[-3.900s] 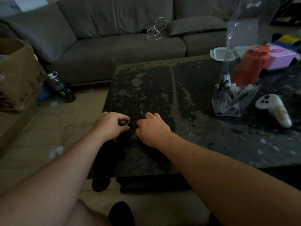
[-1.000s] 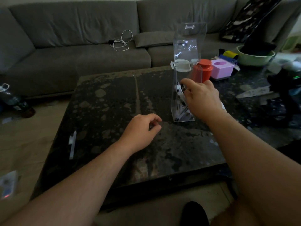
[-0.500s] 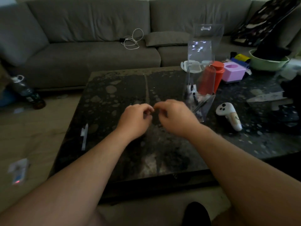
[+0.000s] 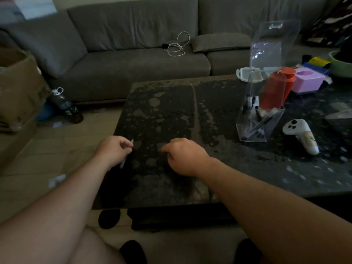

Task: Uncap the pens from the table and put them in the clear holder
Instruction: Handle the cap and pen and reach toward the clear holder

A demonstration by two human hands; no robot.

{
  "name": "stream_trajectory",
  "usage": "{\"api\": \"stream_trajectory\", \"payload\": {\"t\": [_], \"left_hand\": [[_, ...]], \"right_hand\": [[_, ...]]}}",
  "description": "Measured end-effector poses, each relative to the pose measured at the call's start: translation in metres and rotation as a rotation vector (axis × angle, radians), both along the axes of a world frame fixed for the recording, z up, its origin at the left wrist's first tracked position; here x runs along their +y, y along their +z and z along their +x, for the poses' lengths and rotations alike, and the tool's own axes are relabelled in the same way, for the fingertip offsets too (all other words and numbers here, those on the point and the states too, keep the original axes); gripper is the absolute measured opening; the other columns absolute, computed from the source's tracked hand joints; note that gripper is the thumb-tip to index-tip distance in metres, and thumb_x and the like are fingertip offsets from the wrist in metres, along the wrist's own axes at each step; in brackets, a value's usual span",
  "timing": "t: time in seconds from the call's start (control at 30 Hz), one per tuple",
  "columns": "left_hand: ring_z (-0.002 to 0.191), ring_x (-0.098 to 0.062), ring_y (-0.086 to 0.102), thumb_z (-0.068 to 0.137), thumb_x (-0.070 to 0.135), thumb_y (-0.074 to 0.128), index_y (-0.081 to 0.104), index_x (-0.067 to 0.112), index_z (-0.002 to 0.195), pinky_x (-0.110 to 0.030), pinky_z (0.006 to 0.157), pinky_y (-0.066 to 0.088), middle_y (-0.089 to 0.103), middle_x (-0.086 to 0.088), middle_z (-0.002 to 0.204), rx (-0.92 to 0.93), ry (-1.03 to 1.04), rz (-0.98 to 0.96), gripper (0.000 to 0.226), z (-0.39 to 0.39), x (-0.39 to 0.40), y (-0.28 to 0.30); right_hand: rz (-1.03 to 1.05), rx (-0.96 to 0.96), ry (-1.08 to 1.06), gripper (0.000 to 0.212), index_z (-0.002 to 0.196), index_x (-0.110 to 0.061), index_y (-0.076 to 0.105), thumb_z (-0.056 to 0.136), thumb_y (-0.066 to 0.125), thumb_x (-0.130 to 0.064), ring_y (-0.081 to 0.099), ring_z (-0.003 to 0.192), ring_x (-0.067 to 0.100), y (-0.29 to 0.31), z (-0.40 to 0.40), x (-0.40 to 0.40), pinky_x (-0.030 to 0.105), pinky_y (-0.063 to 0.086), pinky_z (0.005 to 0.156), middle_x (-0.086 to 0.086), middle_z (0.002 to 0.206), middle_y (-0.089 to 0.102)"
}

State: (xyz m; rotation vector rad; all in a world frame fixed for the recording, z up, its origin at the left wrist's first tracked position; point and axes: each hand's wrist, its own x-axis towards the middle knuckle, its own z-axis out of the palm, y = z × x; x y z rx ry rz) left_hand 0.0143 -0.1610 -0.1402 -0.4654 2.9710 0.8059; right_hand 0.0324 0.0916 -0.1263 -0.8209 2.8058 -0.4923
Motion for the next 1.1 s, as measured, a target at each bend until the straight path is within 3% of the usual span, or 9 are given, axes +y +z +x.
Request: {"api": "stream_trajectory", "payload": {"t": [0.23, 0.33, 0.4, 0.5, 0.6, 0.67, 0.73, 0.87, 1.1], "left_hand": [[0.084, -0.003, 0.069, 0.082, 0.031, 0.089, 0.079, 0.035, 0.083, -0.025, 0.079, 0.051, 0.075, 0.016, 0.085, -0.034, -0.187, 0.021, 0.011, 0.0, 0.05, 0.006], [0.085, -0.007, 0.068, 0.092, 0.031, 0.079, 0.078, 0.034, 0.083, -0.029, 0.081, 0.054, 0.073, 0.014, 0.086, -0.03, -0.211, 0.045, 0.009, 0.002, 0.081, 0.008], [0.087, -0.011, 0.069, 0.094, 0.024, 0.076, 0.078, 0.032, 0.088, -0.034, 0.081, 0.06, 0.073, 0.011, 0.09, -0.054, -0.18, 0.147, 0.01, 0.001, 0.093, 0.008], [0.087, -0.014, 0.072, 0.095, 0.014, 0.076, 0.076, 0.025, 0.098, -0.03, 0.069, 0.062, 0.075, 0.002, 0.095, -0.097, -0.125, 0.319, 0.012, 0.002, 0.094, 0.011], [0.09, -0.017, 0.075, 0.095, 0.003, 0.074, 0.071, 0.019, 0.109, -0.029, 0.069, 0.063, 0.075, -0.006, 0.101, -0.101, -0.089, 0.514, 0.022, 0.005, 0.088, 0.013], [0.094, -0.014, 0.074, 0.093, 0.003, 0.076, 0.071, 0.025, 0.112, -0.034, 0.083, 0.064, 0.075, 0.0, 0.103, -0.074, -0.126, 0.469, 0.029, 0.004, 0.081, 0.011], [0.095, -0.009, 0.073, 0.089, 0.007, 0.081, 0.075, 0.029, 0.104, -0.036, 0.09, 0.061, 0.076, 0.007, 0.101, -0.027, -0.156, 0.382, 0.028, 0.003, 0.074, 0.008], [0.092, -0.005, 0.074, 0.086, 0.009, 0.085, 0.079, 0.029, 0.092, -0.032, 0.091, 0.058, 0.079, 0.01, 0.093, 0.004, -0.202, 0.414, 0.022, 0.005, 0.066, 0.008], [0.094, -0.002, 0.072, 0.087, 0.01, 0.084, 0.08, 0.031, 0.096, -0.025, 0.089, 0.056, 0.078, 0.012, 0.097, -0.002, -0.26, 0.382, 0.023, 0.006, 0.071, 0.011]], "right_hand": [[0.036, 0.001, -0.064, 0.024, 0.12, -0.029, 0.066, 0.098, 0.054, -0.029, 0.06, 0.108, 0.024, -0.007, -0.002, -0.021, 0.043, 0.055, 0.089, 0.003, 0.115, 0.062], [0.039, -0.005, -0.171, 0.016, 0.094, -0.026, 0.06, 0.095, 0.058, -0.042, 0.065, 0.09, 0.024, -0.014, -0.006, -0.028, 0.035, 0.052, 0.071, 0.0, 0.089, 0.06], [0.059, -0.064, -0.229, 0.03, 0.085, -0.027, 0.053, 0.092, 0.066, -0.053, 0.061, 0.077, 0.018, -0.014, -0.008, -0.027, 0.032, 0.044, 0.06, -0.004, 0.08, 0.056], [0.114, -0.097, -0.289, 0.044, 0.078, -0.023, 0.051, 0.087, 0.07, -0.061, 0.057, 0.073, 0.015, -0.01, -0.008, -0.02, 0.032, 0.041, 0.058, -0.002, 0.083, 0.06], [0.085, -0.099, -0.379, 0.037, 0.105, -0.017, 0.057, 0.089, 0.075, -0.046, 0.065, 0.094, 0.025, -0.008, -0.008, -0.016, 0.033, 0.047, 0.069, 0.006, 0.107, 0.065], [0.037, -0.103, -0.449, 0.045, 0.124, -0.016, 0.049, 0.09, 0.076, -0.027, 0.064, 0.106, 0.033, -0.003, -0.01, -0.011, 0.038, 0.052, 0.074, 0.014, 0.119, 0.061], [0.047, -0.138, -0.511, 0.046, 0.129, -0.017, 0.046, 0.092, 0.073, -0.017, 0.064, 0.105, 0.033, 0.005, -0.014, -0.002, 0.042, 0.058, 0.079, 0.015, 0.119, 0.059], [0.094, -0.183, -0.524, 0.05, 0.135, -0.016, 0.047, 0.093, 0.074, -0.021, 0.062, 0.097, 0.027, 0.01, -0.017, 0.015, 0.042, 0.058, 0.08, 0.01, 0.11, 0.058], [0.061, -0.203, -0.42, 0.038, 0.139, -0.022, 0.051, 0.102, 0.058, -0.024, 0.059, 0.116, 0.027, 0.011, -0.017, 0.029, 0.045, 0.052, 0.1, 0.012, 0.137, 0.05]]}}
